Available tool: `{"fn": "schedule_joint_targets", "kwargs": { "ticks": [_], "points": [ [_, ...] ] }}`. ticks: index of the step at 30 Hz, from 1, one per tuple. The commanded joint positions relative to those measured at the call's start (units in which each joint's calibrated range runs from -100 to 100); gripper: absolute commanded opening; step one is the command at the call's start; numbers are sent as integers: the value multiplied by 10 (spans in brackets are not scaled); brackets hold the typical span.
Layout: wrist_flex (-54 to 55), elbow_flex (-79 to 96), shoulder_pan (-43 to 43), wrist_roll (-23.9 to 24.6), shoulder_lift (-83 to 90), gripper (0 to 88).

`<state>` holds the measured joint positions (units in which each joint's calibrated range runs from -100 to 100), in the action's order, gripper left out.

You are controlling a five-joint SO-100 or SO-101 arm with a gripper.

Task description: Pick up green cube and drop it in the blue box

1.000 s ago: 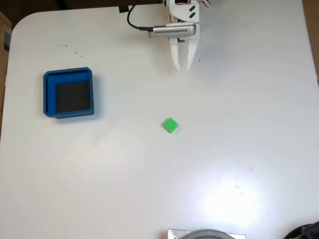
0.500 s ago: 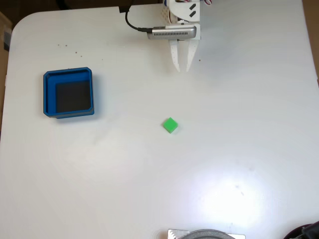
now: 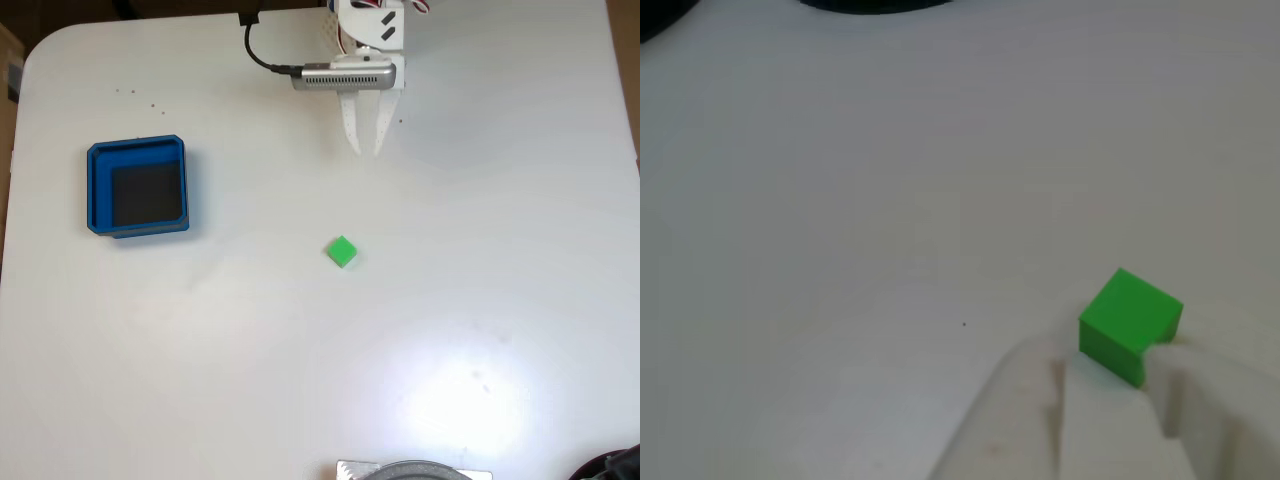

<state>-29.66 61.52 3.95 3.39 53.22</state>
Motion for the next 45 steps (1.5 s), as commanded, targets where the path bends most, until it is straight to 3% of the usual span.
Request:
{"fn": "schedule_joint_targets", "kwargs": {
  "ticks": [1,16,28,39,45],
  "points": [
    [0,-72,3,0,-44,15],
    [-10,-203,9,1,-246,15],
    [-217,-421,12,2,-372,15],
    [-229,-559,43,4,-523,15],
    [-228,-603,54,67,-571,15]
  ]
}}
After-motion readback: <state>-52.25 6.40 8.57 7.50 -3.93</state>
